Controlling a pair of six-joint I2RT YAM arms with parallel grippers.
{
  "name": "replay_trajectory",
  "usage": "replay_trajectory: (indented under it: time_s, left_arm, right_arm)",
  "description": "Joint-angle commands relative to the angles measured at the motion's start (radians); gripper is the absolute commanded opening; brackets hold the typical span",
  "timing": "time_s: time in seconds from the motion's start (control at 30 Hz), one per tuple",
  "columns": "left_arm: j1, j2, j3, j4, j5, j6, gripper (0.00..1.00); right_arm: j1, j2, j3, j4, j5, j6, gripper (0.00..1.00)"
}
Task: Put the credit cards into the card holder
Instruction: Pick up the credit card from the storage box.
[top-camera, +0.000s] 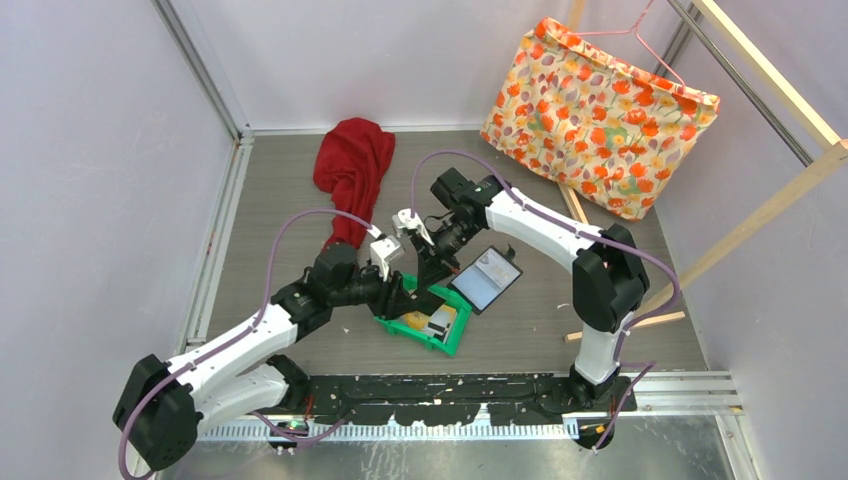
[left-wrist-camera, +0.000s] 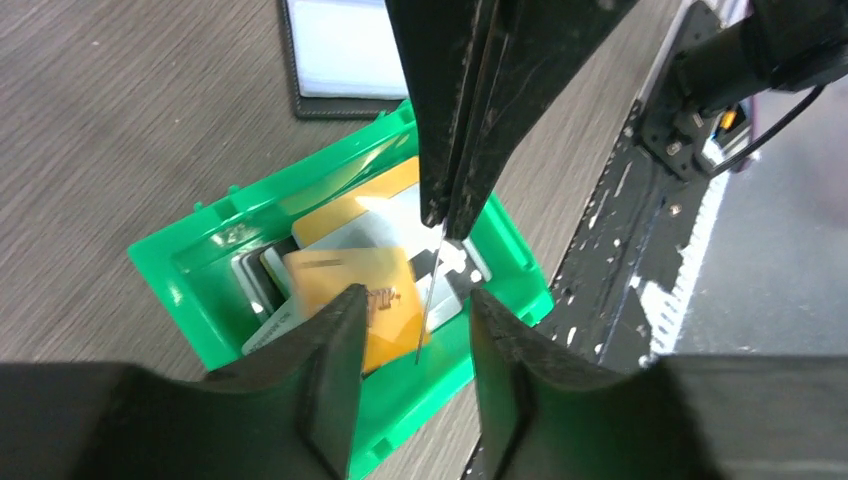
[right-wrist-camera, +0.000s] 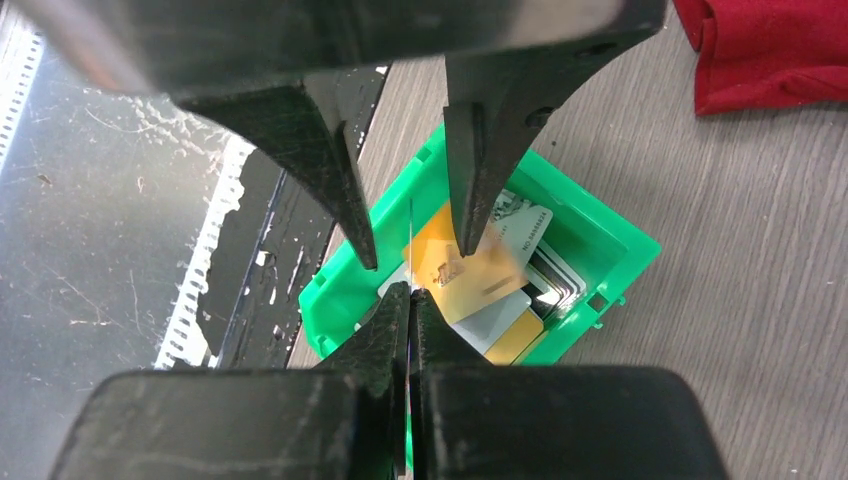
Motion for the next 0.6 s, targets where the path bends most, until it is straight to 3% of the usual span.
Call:
replay_trajectory:
  time_s: [0.0, 0.2, 0.33, 0.43, 0.57]
  left_arm:
    - [0.001, -0.001, -0.012, 0.019, -0.042, -0.011, 0.49]
    - [0.003, -0.079, -0.006, 0.003, -0.093, -0.059, 0.63]
    - [0.013, -0.144, -0.017, 0.081, -0.06, -0.199, 0.79]
    - [0.028, -0.117, -0.035, 0.229, 0.034, -0.312, 0.8]
    - [0.028, -0.023, -0.018, 0.311, 0.102, -0.351, 0.73]
  right_arm:
    - [0.0, 0.002, 0.01, 0.039, 0.017, 0.04, 0.01]
    - [-0.033, -0.024, 0.042, -0.038, -0.015, 0.041, 0.01]
    - [-0.074, -0.019, 0.087, -0.175, -0.062, 0.017, 0.01]
    - [-0.094, 0.005, 0.12, -0.295, -0.061, -0.016, 0.01]
    - [-0.098, 0.044, 0.155, -0.493, -0.063, -0.157, 0.01]
